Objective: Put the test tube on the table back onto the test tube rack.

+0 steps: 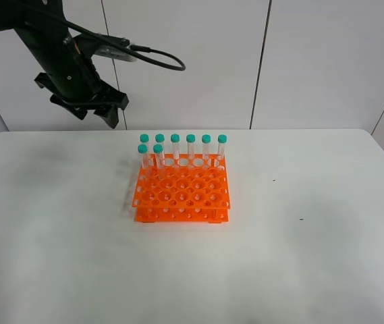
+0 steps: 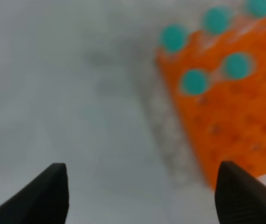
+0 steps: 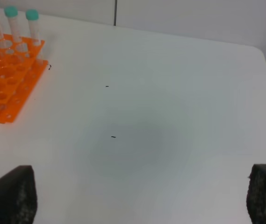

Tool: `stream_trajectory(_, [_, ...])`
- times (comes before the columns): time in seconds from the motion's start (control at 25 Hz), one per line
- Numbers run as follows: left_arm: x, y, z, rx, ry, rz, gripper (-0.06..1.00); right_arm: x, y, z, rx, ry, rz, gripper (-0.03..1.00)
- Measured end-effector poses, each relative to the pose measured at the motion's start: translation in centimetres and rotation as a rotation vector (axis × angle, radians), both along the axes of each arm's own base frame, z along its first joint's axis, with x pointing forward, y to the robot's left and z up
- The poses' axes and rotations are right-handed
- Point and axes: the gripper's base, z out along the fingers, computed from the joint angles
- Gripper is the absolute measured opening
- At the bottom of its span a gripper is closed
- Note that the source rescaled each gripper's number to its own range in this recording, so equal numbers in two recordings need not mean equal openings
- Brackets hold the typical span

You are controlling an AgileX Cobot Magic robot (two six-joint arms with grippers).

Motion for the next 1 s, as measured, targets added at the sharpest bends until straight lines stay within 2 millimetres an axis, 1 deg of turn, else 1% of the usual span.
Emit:
stream_trajectory(0.12, [0.7,4.0,-0.7,0.020,0.070,0.107,0.98,0.0,0.0,0.0,0.000,0.000,0.000,1.00])
stream_trajectory(0.28, [0.7,9.0,-1.1,0.037,0.158,0.241,0.98,0.0,0.0,0.0,0.000,0.000,0.000,1.00])
stream_trajectory(0.4, [0.4,11.1,-1.3,0.034,0.204,0.299,0.97,0.0,0.0,0.0,0.000,0.000,0.000,1.00])
stream_trajectory(0.48, [0.4,11.5,-1.3,0.012,0.209,0.314,0.97,0.0,0.0,0.0,0.000,0.000,0.000,1.00])
stream_trajectory(0.56, [0.0,11.5,-1.6,-0.001,0.227,0.318,0.97,0.0,0.0,0.0,0.000,0.000,0.000,1.00])
stream_trajectory(0.68, [-1.5,11.5,-2.3,-0.004,0.267,0.318,0.97,0.0,0.0,0.0,0.000,0.000,0.000,1.00])
stream_trajectory(0.76, [-3.1,11.5,-2.4,-0.002,0.289,0.319,0.97,0.0,0.0,0.0,0.000,0.000,0.000,1.00])
stream_trajectory(0.84, [-4.9,11.5,-3.1,0.004,0.331,0.319,0.97,0.0,0.0,0.0,0.000,0.000,0.000,1.00])
stream_trajectory(0.96, [-8.5,11.6,-3.2,0.003,0.360,0.320,0.97,0.0,0.0,0.0,0.000,0.000,0.000,1.00])
stream_trajectory(1.0, [-8.5,11.6,-3.2,0.003,0.360,0.320,0.97,0.0,0.0,0.0,0.000,0.000,0.000,1.00])
